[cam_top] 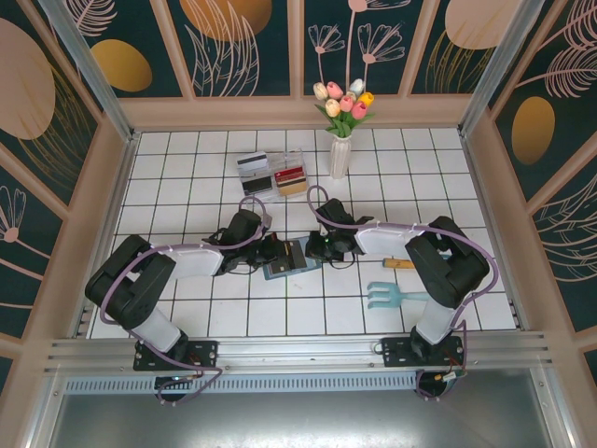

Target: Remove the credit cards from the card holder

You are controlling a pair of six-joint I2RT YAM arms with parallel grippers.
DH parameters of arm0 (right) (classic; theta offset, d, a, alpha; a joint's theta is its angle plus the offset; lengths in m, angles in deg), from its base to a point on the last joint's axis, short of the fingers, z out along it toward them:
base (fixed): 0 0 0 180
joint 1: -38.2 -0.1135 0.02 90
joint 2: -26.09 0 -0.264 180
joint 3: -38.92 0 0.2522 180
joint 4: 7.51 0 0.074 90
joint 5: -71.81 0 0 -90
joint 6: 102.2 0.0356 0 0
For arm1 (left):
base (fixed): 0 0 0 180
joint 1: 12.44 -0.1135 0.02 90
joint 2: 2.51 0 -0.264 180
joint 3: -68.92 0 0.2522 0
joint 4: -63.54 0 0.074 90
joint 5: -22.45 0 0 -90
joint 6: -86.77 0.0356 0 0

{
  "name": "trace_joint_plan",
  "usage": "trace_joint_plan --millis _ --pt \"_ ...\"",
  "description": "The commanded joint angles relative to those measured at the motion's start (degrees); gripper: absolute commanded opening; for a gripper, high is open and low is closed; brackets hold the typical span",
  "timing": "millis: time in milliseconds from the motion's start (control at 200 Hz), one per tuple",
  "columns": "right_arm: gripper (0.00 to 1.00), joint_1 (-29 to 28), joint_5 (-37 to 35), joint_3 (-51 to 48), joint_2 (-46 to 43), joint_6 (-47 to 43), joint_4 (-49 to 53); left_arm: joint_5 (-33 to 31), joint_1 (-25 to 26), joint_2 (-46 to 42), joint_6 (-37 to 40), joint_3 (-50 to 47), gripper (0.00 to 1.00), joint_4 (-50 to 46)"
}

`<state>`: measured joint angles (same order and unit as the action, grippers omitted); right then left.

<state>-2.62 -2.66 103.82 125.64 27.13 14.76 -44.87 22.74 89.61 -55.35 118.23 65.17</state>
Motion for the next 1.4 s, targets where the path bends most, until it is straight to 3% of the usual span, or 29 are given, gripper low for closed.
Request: trace_joint_plan --millis 0,540,821,931,1151,1396 --pt "0.14 0.22 -2.70 -0.88 3.09 -0.59 3.14 -0.24 -0.45 -1.19 1.01 -0.73 0.00 -0.55" --pt "0.14 0.11 -2.43 -0.10 1.11 -1.80 1.13 -6.39 -1.95 -9.95 7.54 -0.54 0.00 -13.47" --pt "0.15 0.09 -1.86 0.01 -5.11 -2.48 -1.14 -13.02 -3.14 -16.74 10.30 2.69 0.00 -22.40" --pt "0.25 0.21 -2.69 -0.20 -9.91 -1.79 -2.27 -14.10 -3.87 -20.00 10.17 3.80 0.00 -23.31" --pt "0.48 2.69 0.84 1.07 -16.67 -0.94 -4.35 -6.70 -8.25 -24.85 10.12 7.32 0.00 -19.66" --pt "0.66 6.36 14.37 -2.53 -19.10 5.14 -19.52 2.33 -9.74 -24.62 5.94 10.33 0.00 -11.37"
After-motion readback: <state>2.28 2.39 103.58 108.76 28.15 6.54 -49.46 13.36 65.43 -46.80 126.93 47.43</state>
